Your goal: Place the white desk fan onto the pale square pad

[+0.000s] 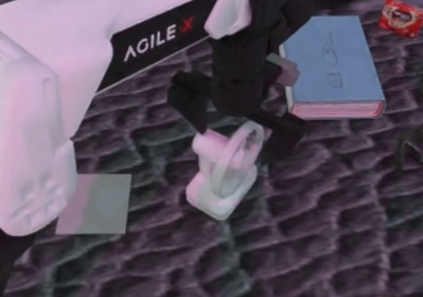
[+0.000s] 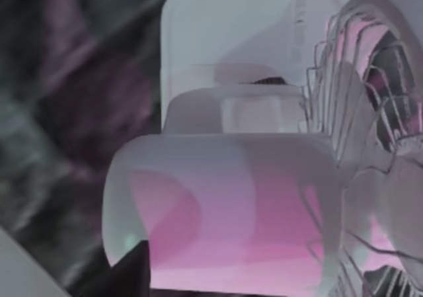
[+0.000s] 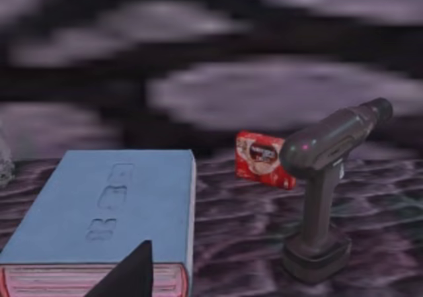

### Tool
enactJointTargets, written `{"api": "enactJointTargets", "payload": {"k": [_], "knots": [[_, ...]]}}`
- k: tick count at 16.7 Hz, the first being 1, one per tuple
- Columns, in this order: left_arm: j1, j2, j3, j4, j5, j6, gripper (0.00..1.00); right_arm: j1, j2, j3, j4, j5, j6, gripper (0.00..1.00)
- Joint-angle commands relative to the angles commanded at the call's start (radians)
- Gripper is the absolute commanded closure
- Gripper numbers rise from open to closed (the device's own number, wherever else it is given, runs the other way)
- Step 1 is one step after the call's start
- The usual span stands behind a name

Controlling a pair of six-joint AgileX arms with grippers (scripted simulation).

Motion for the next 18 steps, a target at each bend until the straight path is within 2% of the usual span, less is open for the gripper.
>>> {"api": "enactJointTargets", "payload": {"k": [3, 16, 18], "knots": [[0.000, 0.000, 0.000, 0.000, 0.000, 0.000, 0.00, 0.000, 0.000, 0.000, 0.000, 0.000, 0.000, 0.00], [0.000, 0.000, 0.000, 0.000, 0.000, 0.000, 0.98, 0.000, 0.000, 0.000, 0.000, 0.000, 0.000, 0.00], [0.000, 0.000, 0.000, 0.000, 0.000, 0.000, 1.00, 0.000, 0.000, 0.000, 0.000, 0.000, 0.000, 0.00]]}}
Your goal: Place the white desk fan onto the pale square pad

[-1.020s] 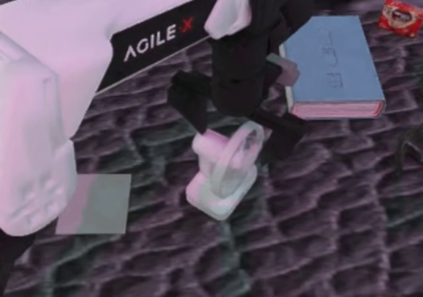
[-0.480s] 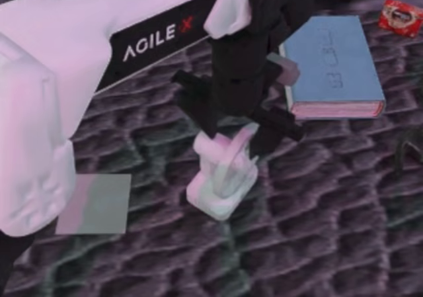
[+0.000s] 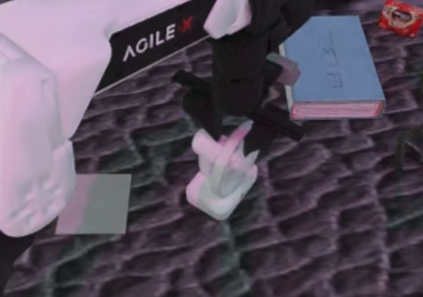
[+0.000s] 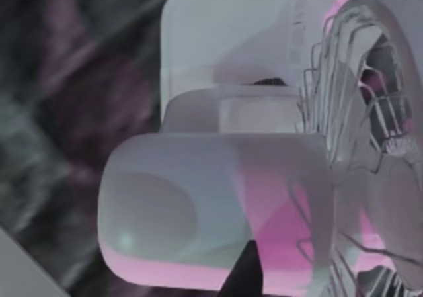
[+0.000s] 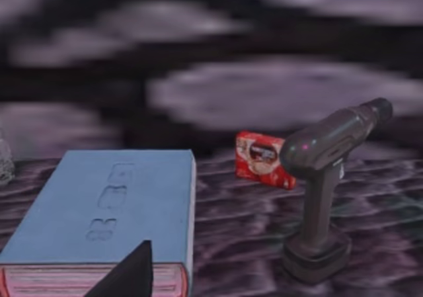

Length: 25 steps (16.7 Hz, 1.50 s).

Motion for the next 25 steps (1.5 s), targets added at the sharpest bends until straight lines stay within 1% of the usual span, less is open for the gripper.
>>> {"api": "enactJointTargets", "payload": {"k": [9, 14, 17, 22, 25], "knots": [[0.002, 0.001, 0.018, -0.016, 0.000, 0.002, 1.00, 0.000, 0.000, 0.000, 0.000, 0.000, 0.000, 0.00], [0.014, 0.030, 0.211, -0.167, -0.001, 0.000, 1.00, 0.000, 0.000, 0.000, 0.000, 0.000, 0.000, 0.00], [0.020, 0.043, 0.276, -0.230, 0.000, 0.000, 1.00, 0.000, 0.000, 0.000, 0.000, 0.000, 0.000, 0.00], [0.015, 0.038, 0.275, -0.230, 0.000, 0.003, 1.00, 0.000, 0.000, 0.000, 0.000, 0.000, 0.000, 0.00], [0.034, 0.015, 0.233, -0.223, -0.001, 0.066, 1.00, 0.000, 0.000, 0.000, 0.000, 0.000, 0.000, 0.00]]}}
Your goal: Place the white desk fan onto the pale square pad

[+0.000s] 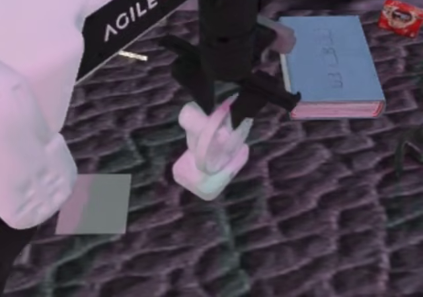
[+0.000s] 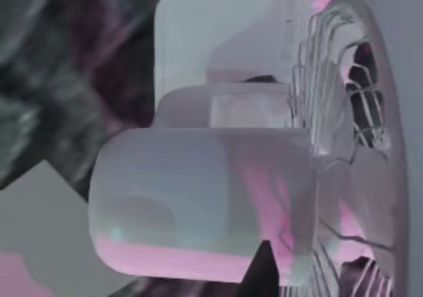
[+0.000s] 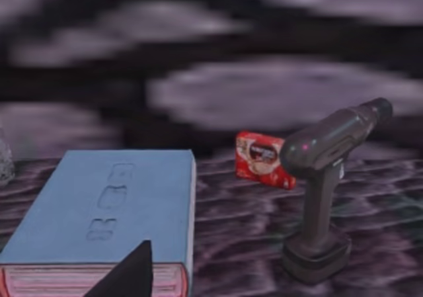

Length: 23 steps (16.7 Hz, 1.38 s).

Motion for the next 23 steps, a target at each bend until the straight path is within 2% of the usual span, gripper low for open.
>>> {"api": "enactJointTargets", "payload": {"k": [4, 12, 15, 19, 23], "knots": [[0.070, -0.096, -0.140, 0.037, -0.002, 0.224, 1.00, 0.000, 0.000, 0.000, 0.000, 0.000, 0.000, 0.00], [0.278, -0.415, -0.559, 0.176, -0.005, 0.953, 1.00, 0.000, 0.000, 0.000, 0.000, 0.000, 0.000, 0.00], [0.346, -0.520, -0.707, 0.220, -0.006, 1.165, 1.00, 0.000, 0.000, 0.000, 0.000, 0.000, 0.000, 0.00], [0.400, -0.600, -0.827, 0.253, -0.009, 1.301, 1.00, 0.000, 0.000, 0.000, 0.000, 0.000, 0.000, 0.00], [0.403, -0.604, -0.834, 0.255, -0.009, 1.308, 1.00, 0.000, 0.000, 0.000, 0.000, 0.000, 0.000, 0.00]]}}
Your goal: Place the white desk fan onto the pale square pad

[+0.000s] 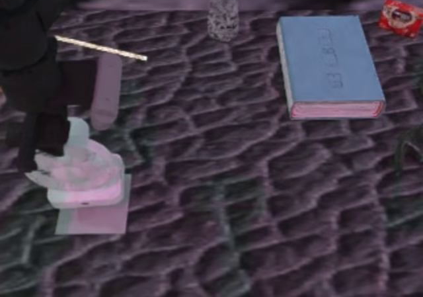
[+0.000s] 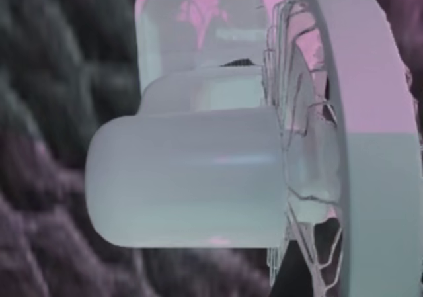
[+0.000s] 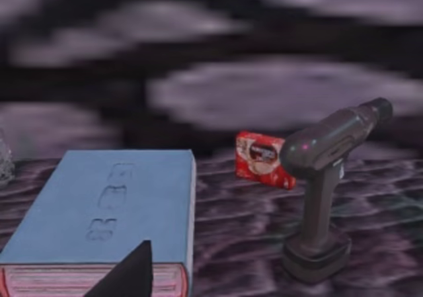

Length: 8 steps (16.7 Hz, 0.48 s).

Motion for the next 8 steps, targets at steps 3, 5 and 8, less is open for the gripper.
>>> {"api": "enactJointTargets", "payload": {"k": [3, 5, 8], "knots": [[-0.004, 0.002, -0.014, 0.016, 0.001, 0.000, 1.00, 0.000, 0.000, 0.000, 0.000, 0.000, 0.000, 0.00], [0.001, 0.004, -0.058, 0.073, 0.001, 0.001, 1.00, 0.000, 0.000, 0.000, 0.000, 0.000, 0.000, 0.00], [0.005, 0.015, -0.119, 0.135, 0.000, 0.005, 1.00, 0.000, 0.000, 0.000, 0.000, 0.000, 0.000, 0.00]]}}
